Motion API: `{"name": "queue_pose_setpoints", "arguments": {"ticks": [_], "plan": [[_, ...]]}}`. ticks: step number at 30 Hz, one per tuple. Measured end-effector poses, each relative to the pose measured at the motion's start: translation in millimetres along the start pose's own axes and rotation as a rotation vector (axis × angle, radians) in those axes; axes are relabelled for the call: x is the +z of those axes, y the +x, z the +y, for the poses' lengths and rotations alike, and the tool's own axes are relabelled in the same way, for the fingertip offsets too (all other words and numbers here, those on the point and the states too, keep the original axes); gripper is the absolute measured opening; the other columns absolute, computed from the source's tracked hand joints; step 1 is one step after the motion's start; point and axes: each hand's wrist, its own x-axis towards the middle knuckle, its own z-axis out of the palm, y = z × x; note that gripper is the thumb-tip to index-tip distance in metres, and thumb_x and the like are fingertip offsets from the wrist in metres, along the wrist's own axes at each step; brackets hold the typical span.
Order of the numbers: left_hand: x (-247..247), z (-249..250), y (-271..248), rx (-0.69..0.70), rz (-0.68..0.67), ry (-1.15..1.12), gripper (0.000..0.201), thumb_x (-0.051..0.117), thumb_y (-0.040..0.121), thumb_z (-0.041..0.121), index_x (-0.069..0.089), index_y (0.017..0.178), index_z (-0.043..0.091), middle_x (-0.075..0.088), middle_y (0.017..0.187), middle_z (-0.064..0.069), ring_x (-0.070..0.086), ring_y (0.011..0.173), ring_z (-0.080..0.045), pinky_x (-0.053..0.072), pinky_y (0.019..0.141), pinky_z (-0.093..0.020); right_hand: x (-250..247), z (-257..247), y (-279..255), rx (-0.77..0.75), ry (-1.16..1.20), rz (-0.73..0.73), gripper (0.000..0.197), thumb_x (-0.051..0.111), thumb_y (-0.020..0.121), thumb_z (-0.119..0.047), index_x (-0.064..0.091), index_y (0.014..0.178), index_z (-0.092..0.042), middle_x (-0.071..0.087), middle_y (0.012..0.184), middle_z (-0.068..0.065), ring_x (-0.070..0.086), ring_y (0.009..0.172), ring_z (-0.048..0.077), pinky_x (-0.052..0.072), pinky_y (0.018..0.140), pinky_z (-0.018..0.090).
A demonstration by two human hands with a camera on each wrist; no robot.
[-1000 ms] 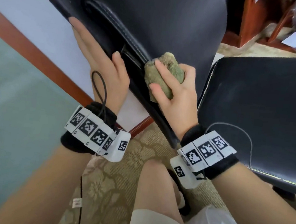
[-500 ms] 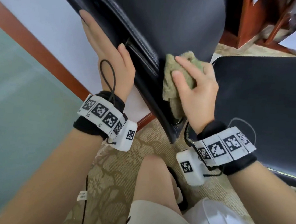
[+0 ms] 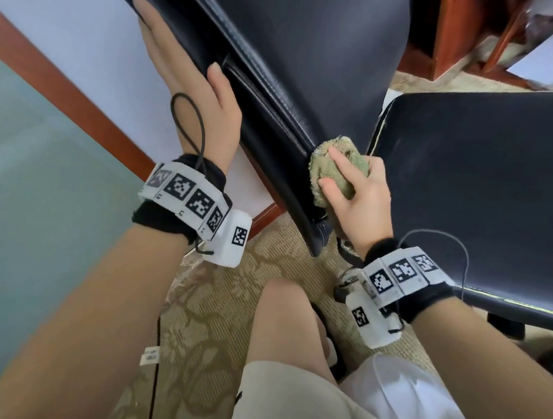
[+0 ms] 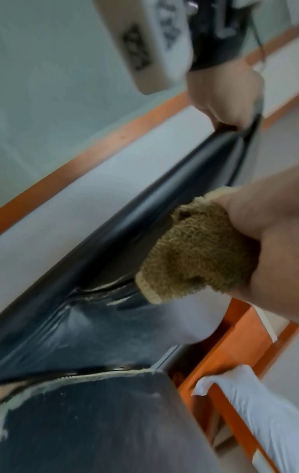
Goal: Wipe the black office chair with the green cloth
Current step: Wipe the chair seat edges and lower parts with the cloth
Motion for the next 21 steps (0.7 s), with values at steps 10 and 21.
{"name": "queue_pose_setpoints", "arguments": {"ticks": [10,21], "plan": [[4,-1,-4,-0.014,0.046,0.023,0.055,0.034,0.096,0.013,0.020,0.136,-0.024,0.024,0.143,-0.038,0.030,0.136,-0.041,0.010,0.111,-0.012,-48,6,18,0.226,0.189,0.255,0.034,0.062,0.088,-0.030,0.062,0.122,-0.027,0.056,0.119,0.000,0.048,0.106,0.002,0.025,0.085,-0.007],[-3,4,-4,-0.048,0.057,-0.081,0.060,0.040,0.088,0.006,0.019,0.138,-0.021,0.025,0.145,-0.032,0.025,0.136,-0.031,0.008,0.109,-0.009,23,-3,-7,-0.186,0.069,0.177,0.046,0.068,0.082,-0.015,0.058,0.127,-0.021,0.036,0.110,0.001,0.038,0.101,0.001,0.024,0.093,-0.003]]}}
